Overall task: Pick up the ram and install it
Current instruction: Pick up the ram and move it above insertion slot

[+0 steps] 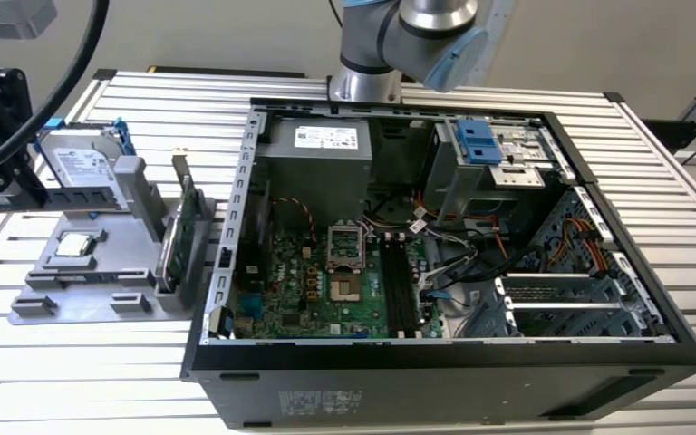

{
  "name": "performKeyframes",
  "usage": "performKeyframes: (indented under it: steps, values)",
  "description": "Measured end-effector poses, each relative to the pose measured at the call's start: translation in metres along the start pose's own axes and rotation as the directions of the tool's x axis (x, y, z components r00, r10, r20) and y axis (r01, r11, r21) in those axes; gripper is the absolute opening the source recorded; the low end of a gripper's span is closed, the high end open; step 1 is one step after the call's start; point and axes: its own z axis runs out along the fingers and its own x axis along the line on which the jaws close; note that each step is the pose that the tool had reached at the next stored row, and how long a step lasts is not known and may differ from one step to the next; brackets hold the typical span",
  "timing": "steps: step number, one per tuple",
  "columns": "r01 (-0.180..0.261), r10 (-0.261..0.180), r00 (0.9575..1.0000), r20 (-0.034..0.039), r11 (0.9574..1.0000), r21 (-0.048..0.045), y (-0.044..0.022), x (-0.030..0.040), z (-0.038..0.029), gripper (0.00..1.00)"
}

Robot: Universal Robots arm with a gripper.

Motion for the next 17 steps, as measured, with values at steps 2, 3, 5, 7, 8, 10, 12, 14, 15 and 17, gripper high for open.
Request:
performKeyframes:
  steps: [2, 3, 5, 7, 8, 10, 12, 14, 15, 17]
  values:
    - [0.000, 0.000, 1.0000, 0.0000, 1.0000, 0.0001, 0.0007, 0.0000, 0.0000, 0.00]
    - [0.000, 0.000, 1.0000, 0.0001, 1.0000, 0.0001, 0.0011, -0.0001, 0.0000, 0.00]
    - [0.000, 0.000, 1.0000, 0.0001, 1.0000, 0.0001, 0.0018, -0.0001, 0.0000, 0.00]
    - [0.000, 0.000, 1.0000, 0.0001, 1.0000, 0.0001, 0.0024, -0.0001, 0.0000, 0.00]
    - [0.000, 0.000, 1.0000, 0.0000, 1.0000, -0.0001, 0.0028, -0.0001, 0.0001, 0.00]
    - [0.000, 0.000, 1.0000, 0.0000, 1.0000, 0.0001, 0.0035, -0.0002, 0.0001, 0.00]
    - [0.000, 0.000, 1.0000, 0.0001, 1.0000, 0.0002, 0.0041, -0.0002, 0.0001, 0.00]
    - [0.000, 0.000, 1.0000, 0.0001, 1.0000, 0.0001, 0.0048, -0.0002, 0.0001, 0.00]
    - [0.000, 0.000, 1.0000, 0.0001, 1.0000, 0.0001, 0.0052, -0.0003, 0.0001, 0.00]
    - [0.000, 0.000, 1.0000, 0.0000, 1.0000, 0.0000, 0.0058, -0.0003, 0.0002, 0.00]
